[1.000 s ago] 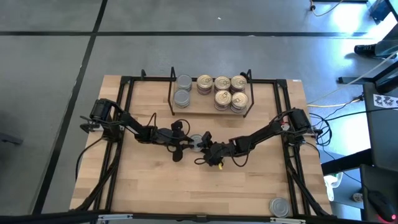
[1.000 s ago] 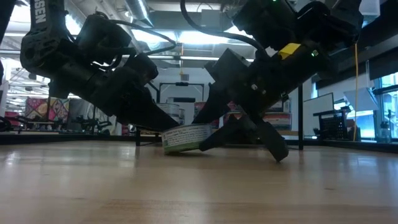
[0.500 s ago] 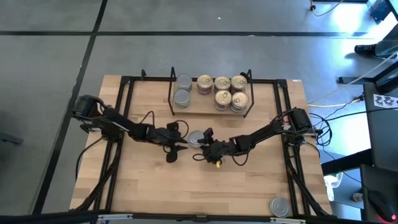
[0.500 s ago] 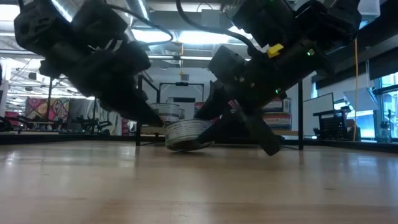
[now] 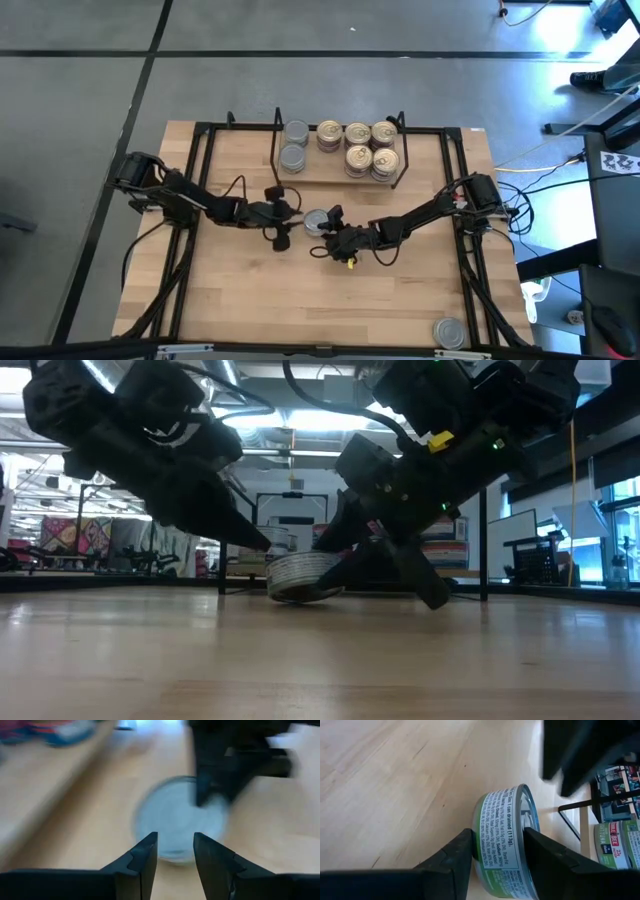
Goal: Stack canned seafood by type on shelf
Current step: Put the green white tuna can on the shelf
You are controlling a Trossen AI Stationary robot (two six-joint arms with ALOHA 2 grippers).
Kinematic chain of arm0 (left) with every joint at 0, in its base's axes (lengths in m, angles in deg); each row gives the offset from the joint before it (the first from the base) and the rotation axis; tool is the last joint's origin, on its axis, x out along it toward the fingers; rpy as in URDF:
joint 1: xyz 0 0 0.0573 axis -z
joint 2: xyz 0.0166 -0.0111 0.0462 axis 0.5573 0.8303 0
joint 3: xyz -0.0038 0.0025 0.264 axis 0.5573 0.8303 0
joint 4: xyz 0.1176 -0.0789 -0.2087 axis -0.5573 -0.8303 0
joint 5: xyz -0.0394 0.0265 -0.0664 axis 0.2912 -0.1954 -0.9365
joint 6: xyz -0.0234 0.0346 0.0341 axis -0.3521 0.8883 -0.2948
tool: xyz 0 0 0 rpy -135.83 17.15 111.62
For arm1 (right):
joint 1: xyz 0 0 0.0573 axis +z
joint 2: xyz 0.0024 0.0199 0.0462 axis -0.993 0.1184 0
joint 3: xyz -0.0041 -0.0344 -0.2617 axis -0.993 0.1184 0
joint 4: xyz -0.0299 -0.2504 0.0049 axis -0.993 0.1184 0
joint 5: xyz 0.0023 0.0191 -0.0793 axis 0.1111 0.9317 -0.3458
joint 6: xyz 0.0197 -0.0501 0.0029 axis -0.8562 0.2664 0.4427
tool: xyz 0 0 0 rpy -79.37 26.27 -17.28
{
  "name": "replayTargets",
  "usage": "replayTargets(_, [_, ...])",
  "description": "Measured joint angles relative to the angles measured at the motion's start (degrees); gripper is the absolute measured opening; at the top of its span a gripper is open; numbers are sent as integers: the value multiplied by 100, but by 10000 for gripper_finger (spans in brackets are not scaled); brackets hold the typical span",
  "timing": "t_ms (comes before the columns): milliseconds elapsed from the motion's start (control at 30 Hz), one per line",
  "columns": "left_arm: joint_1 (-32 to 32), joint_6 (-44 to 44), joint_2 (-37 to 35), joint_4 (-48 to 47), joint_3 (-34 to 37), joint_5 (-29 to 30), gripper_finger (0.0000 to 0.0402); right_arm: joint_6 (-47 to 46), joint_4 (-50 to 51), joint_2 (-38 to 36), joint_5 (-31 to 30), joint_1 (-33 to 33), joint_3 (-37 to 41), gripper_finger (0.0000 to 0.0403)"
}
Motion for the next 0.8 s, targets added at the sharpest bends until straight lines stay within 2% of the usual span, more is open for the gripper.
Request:
replayTargets(100, [-211, 93, 30, 54, 0, 334, 125, 2, -2, 0, 9, 4, -2, 164])
replayTargets(333, [-721, 99, 366, 129, -4, 343, 125, 2, -4, -7, 45, 4, -4, 166])
replayTargets(467, [-750, 244, 680, 261, -4, 81, 125, 2, -4, -9, 45, 6, -4, 167])
replayTargets(800, [-627, 265, 1556, 1062, -341, -1, 125, 10, -15, -24, 101, 26, -5, 167])
